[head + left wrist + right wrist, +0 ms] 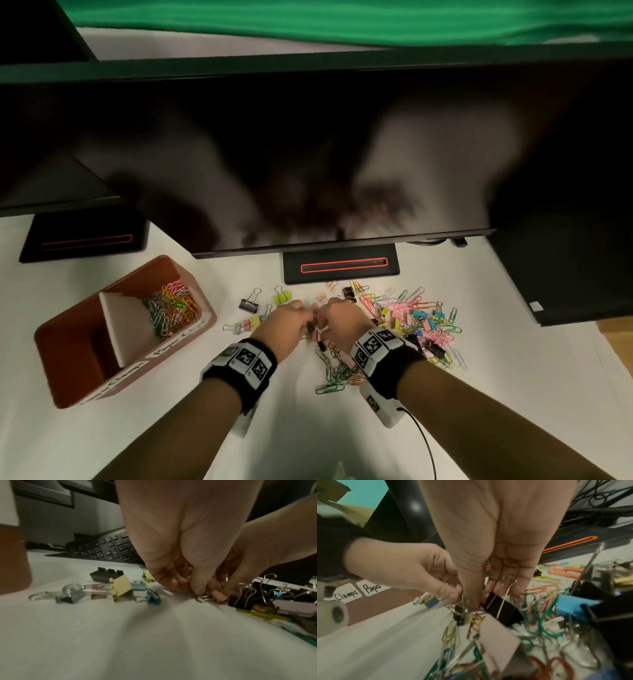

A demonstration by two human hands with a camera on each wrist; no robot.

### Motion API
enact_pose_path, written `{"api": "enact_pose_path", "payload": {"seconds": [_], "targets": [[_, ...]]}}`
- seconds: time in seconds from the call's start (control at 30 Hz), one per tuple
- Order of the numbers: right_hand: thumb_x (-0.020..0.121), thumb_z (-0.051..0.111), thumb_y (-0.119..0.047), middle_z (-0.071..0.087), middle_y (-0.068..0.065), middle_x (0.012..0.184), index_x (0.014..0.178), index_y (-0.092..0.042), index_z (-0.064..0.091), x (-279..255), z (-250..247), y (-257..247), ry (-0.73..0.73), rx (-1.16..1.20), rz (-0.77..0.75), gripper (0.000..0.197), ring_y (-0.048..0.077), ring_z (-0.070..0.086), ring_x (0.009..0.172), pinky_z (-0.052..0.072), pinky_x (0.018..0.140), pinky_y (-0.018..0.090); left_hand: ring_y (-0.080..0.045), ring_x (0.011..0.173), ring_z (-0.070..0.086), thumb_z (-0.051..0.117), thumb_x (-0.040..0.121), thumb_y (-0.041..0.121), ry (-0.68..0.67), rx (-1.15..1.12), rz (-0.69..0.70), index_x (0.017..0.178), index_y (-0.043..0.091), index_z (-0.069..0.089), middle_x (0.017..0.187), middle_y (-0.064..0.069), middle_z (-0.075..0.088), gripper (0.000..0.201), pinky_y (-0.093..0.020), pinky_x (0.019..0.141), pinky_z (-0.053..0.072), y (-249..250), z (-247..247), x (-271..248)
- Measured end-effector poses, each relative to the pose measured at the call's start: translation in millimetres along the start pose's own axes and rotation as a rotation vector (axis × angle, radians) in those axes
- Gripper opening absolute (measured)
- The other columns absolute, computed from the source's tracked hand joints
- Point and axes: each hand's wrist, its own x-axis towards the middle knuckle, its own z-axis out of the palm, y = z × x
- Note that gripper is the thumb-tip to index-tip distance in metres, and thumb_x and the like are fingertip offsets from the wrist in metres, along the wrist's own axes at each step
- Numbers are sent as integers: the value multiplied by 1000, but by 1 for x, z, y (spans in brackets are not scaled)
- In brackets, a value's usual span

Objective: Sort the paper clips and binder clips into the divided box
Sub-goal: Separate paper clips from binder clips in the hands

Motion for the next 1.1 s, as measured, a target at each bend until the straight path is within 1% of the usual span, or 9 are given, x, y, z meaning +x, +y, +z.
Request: {"api": "enact_pose_path", "payload": {"seconds": [0.13,0.33,0.43,0.53,0.67,0.73,0.83,0.97,1.1], "targets": [[87,53,-10,56,13,110,108,-7,65,2,3,2,-21,5,11,25,28,59,99,53,86,38,-22,91,56,50,90,14,-37,52,3,100,13,62,102,-6,52,16,-34,85,46,-3,-2,2],[82,56,-15,55,10,108,85,-8,69,-6,0,3,-54,-50,-64,16,27,58,95,54,82,40,-20,84,56,54,87,16,-30,63,1,92,13,62,98,-2,51,11,-30,79,48,-4,-2,2],[86,54,-14,63,3,99,90,-14,67,-16,-11,11,61,99,-123,14,19,59,88,52,80,31,-20,82,56,56,84,16,-41,51,11,88,14,61,91,-2,55,7,-34,77,49,-7,-3,0],[91,55,-15,65,-3,101,107,-19,63,-25,-28,35,184,273,-29,19,9,58,86,48,79,19,-16,77,54,55,83,11,-26,-31,21,91,17,60,82,4,52,11,-31,75,49,-12,-2,-4],[90,58,-20,64,-1,104,100,-17,69,-25,-46,73,293,178,31,15,12,57,95,48,90,29,-10,72,51,57,86,10,69,-130,33,93,17,66,83,8,47,13,-20,73,43,-14,-4,-12],[88,61,-22,58,-2,107,95,-19,69,-21,-48,81,269,167,43,12,13,54,100,45,95,31,-8,71,52,60,86,15,113,-162,33,91,19,68,84,8,50,10,-16,71,41,-11,-6,-17],[86,62,-20,56,-3,115,90,-19,70,-12,-43,80,158,134,-4,8,13,53,105,42,95,25,-4,70,53,62,85,20,125,-241,28,94,20,68,82,9,52,10,-10,66,39,1,-5,-28],[83,66,-19,53,-4,123,87,-18,72,-7,-34,76,91,106,-42,8,15,51,109,40,96,26,-5,73,56,64,84,23,8,-290,23,103,24,60,80,10,57,19,-15,69,47,20,17,-47],[84,63,-17,57,0,114,90,-13,72,-8,-27,66,12,28,-84,11,18,56,100,47,91,30,-5,71,56,65,83,25,-17,-317,-79,119,29,52,79,10,60,38,-19,71,47,32,48,-59]]}}
